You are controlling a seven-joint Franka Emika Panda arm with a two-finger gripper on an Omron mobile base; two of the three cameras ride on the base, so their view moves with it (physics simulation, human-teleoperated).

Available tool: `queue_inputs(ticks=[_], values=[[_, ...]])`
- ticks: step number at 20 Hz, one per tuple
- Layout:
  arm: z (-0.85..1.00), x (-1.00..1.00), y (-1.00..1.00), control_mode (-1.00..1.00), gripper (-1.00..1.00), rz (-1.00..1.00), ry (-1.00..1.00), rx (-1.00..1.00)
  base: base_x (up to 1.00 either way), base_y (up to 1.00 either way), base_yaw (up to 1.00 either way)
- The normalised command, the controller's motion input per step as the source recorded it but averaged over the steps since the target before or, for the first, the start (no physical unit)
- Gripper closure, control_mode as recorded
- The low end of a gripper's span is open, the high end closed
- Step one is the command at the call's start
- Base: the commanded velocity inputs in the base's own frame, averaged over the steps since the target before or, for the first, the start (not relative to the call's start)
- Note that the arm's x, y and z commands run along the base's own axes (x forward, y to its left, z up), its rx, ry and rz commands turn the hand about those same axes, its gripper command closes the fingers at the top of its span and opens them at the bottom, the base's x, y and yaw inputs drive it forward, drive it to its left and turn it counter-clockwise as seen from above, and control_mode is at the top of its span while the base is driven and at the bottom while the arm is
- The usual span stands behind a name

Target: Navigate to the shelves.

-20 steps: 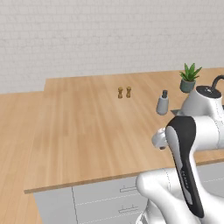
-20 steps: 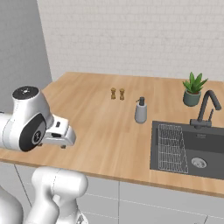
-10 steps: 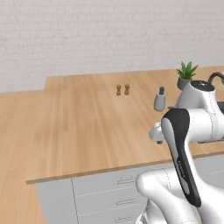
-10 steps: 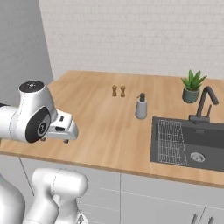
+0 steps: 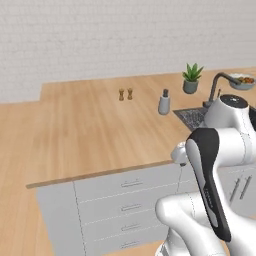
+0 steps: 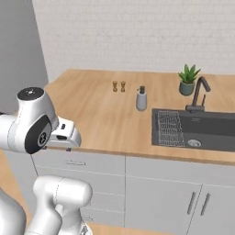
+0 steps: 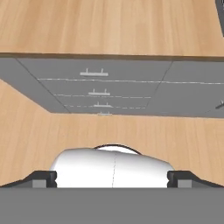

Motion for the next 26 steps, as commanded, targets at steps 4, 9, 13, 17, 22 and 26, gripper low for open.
queue_inputs(ticks=[4,9,13,17,22,26], values=[[0.0,0.0,0.0,1.0,-1.0,0.0,0.0,0.0,0.0,-0.3,-0.35],[0.0,0.0,0.0,1.0,-1.0,0.0,0.0,0.0,0.0,-0.34,-0.52],[0.0,0.0,0.0,1.0,-1.0,0.0,0.0,0.0,0.0,-0.29,-0.56],[0.0,0.0,0.0,1.0,-1.0,0.0,0.0,0.0,0.0,-0.36,-0.55],[0.0,0.0,0.0,1.0,-1.0,0.0,0.0,0.0,0.0,-0.42,-0.51],[0.0,0.0,0.0,1.0,-1.0,0.0,0.0,0.0,0.01,-0.48,-0.49]])
